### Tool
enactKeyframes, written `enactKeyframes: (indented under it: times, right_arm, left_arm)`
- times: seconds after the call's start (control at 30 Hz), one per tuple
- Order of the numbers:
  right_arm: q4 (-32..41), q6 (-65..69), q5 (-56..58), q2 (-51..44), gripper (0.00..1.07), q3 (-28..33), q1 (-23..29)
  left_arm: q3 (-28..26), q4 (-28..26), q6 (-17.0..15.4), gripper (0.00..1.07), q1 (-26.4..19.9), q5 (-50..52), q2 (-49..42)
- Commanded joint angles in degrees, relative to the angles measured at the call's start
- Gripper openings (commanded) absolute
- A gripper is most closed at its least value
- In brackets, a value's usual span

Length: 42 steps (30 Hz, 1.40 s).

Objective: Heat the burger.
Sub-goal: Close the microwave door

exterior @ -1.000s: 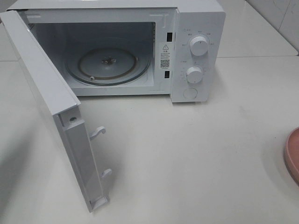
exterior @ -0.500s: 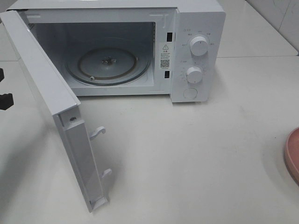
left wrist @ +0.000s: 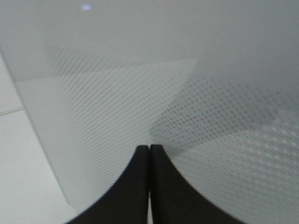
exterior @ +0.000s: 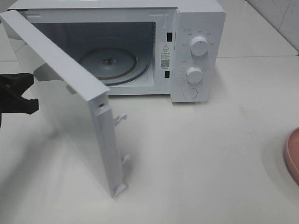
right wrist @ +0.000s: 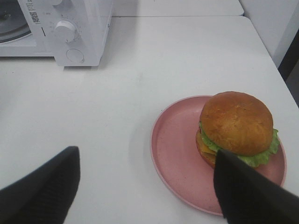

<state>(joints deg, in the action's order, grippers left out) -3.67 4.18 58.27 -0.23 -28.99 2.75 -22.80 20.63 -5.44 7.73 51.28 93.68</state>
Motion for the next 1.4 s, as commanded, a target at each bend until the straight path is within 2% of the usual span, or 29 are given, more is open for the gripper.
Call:
enactKeyframes:
  times: [0.03,0.47,0.53,0.7,1.0,1.4]
  right_arm:
    - [0.06,-0.92,-0.57,-1.55,0.75,0.11,-0.17]
    - [0.06,-0.92,-0.57,-1.55,0.75,0.11,-0.17]
    - [0.06,-0.92,-0.57,-1.55,0.75,0.11,-0.17]
    - [0.06,-0.92,-0.57,-1.55,0.75,0.11,-0.17]
    - [0.06,-0.92,-0.57,-1.55,0.75,0.11,-0.17]
    - [0.06,-0.92,-0.57,-1.55,0.75,0.11,-0.17]
  left_arm:
    - [-0.74,0.69,-0.40,0.00,1.15,1.38,0.69]
    - [-5.61,-0.63,-0.57,0.00,5.56,0.86,4.35]
    - [-7.05,-2.64,-0.57,0.00,7.51,0.74,5.56]
    - [-9.22,-3.78,-0.57,0.00,9.57,0.69,7.56]
    - [-12.55,-4.53,-0.92,0.00,10.49,0.52,10.26]
    - [-20.34,-7.22,-1.09,0.00,15.53,-2.64,15.13]
